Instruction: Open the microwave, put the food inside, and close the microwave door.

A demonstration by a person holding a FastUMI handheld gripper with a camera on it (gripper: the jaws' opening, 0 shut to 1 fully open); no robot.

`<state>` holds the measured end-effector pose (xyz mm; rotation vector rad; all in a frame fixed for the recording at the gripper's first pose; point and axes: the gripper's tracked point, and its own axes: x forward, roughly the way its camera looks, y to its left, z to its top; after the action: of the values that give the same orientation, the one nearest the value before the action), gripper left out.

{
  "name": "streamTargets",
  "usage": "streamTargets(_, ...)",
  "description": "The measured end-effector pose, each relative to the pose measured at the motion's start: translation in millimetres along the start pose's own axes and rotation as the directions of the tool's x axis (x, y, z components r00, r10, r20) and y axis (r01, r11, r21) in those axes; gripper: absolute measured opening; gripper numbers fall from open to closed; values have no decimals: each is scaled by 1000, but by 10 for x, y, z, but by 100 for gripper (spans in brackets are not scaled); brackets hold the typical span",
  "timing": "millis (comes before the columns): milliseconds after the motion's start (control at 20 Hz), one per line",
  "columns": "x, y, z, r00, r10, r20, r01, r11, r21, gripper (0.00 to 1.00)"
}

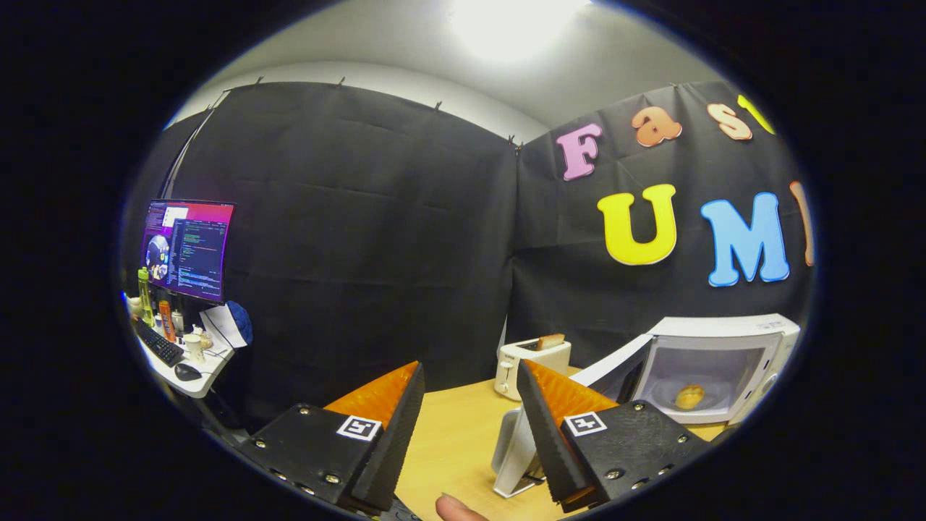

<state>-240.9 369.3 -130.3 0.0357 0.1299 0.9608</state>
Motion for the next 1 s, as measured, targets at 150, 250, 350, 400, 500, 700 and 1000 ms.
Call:
streamTargets(150, 275, 155, -330, 998, 20, -67, -20, 1000, -1, 77)
streamTargets(250, 413, 190, -570, 995, -3, -104, 1, 1000, -21, 78)
streamTargets(350, 528, 170, -818, 989, -32, -147, 28, 999, -30, 78)
streamTargets(400, 588, 160, -921, 986, -39, -161, 35, 999, -28, 78)
streamTargets(500, 659, 134, -1068, 984, -38, -176, 38, 999, -3, 78)
streamTargets(700, 714, -50, -1147, 982, -71, -174, 76, 997, 26, 66)
streamTargets(1000, 621, -247, -1223, 977, -110, -182, 121, 991, 48, 27)
